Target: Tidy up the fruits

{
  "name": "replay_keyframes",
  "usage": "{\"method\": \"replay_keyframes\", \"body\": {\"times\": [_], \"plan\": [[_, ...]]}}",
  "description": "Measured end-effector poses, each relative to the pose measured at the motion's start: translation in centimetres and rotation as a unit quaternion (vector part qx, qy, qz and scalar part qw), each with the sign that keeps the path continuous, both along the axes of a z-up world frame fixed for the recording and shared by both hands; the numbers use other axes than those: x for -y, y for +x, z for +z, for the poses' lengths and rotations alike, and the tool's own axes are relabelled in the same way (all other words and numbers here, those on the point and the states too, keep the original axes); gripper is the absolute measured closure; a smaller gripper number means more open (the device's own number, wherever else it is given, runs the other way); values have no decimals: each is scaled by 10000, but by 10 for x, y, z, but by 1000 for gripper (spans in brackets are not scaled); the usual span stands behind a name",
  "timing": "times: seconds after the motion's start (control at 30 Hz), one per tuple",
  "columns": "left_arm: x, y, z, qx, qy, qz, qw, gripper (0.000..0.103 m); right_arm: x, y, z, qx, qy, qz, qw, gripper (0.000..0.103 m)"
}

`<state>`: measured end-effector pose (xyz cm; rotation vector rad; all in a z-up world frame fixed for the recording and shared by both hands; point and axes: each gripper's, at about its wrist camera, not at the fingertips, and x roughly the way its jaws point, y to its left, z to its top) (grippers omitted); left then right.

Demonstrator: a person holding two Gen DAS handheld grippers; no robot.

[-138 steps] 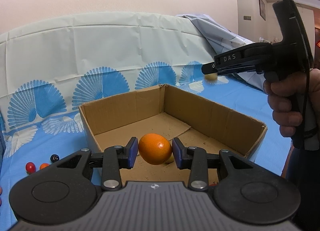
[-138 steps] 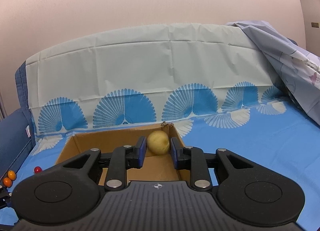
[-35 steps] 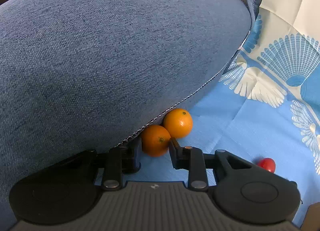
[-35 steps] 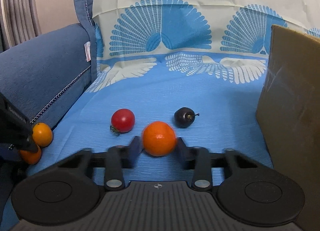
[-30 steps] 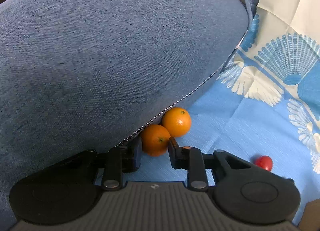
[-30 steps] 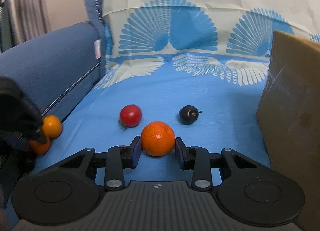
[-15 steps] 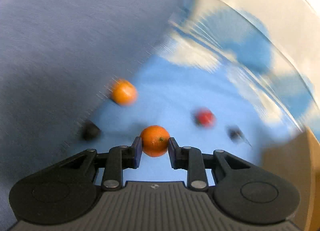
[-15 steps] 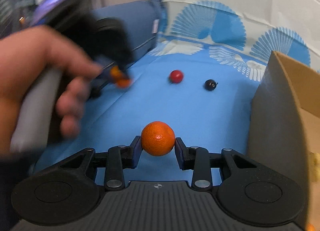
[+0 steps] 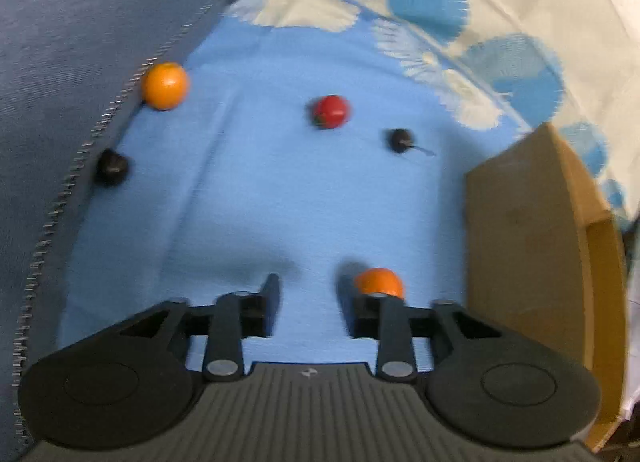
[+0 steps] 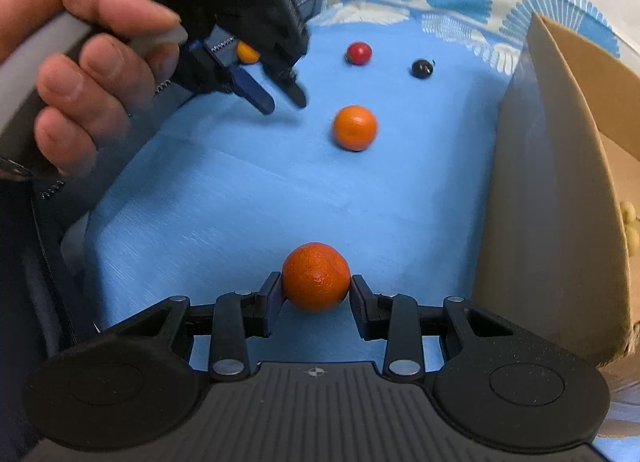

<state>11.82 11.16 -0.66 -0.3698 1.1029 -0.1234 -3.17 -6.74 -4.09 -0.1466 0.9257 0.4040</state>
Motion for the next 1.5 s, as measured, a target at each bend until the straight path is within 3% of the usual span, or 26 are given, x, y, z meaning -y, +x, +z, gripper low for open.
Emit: {"method": "replay_keyframes", "body": {"times": [0.07, 0.37, 0.57, 0.77, 0.87, 1.0, 1.13, 1.23, 1.4, 1.43, 1.5], "plan": [[14, 0, 4, 155, -75, -217, 9996, 45, 3, 3, -3, -117, 21, -54, 9999, 64], [90, 4, -3, 593, 293, -1538, 9859, 45, 4, 16, -8, -109, 164, -101, 9998, 63], [118, 20, -16, 534, 262, -2033, 9773, 45, 2, 14, -11, -38, 66, 55, 10000, 65], [133, 33, -20, 710, 153, -2190, 9730, 45, 3, 19, -10, -130, 118, 102, 9998, 65], [140, 42, -28, 718, 484, -2072, 9745, 47, 3, 22, -10, -154, 154, 107, 9997, 65], [140, 50, -27, 963, 455, -1846, 9770, 47, 2, 24, -9, -163, 153, 82, 9997, 65], [139, 59, -27, 1169, 771, -1582, 9774, 47, 7, 24, -9, -135, 130, 104, 9998, 65], [136, 68, -30, 1126, 566, -1459, 9812, 47, 7, 24, -9, -138, 144, 95, 9998, 65], [151, 74, -39, 1030, 614, -1746, 9773, 47, 6, 24, -9, -127, 123, 118, 9998, 65], [155, 75, -42, 1025, 755, -1799, 9754, 48, 6, 24, -9, -125, 116, 124, 9998, 65], [160, 73, -43, 1164, 886, -1840, 9720, 62, 5, 25, -9, -118, 112, 129, 9998, 65]]}}
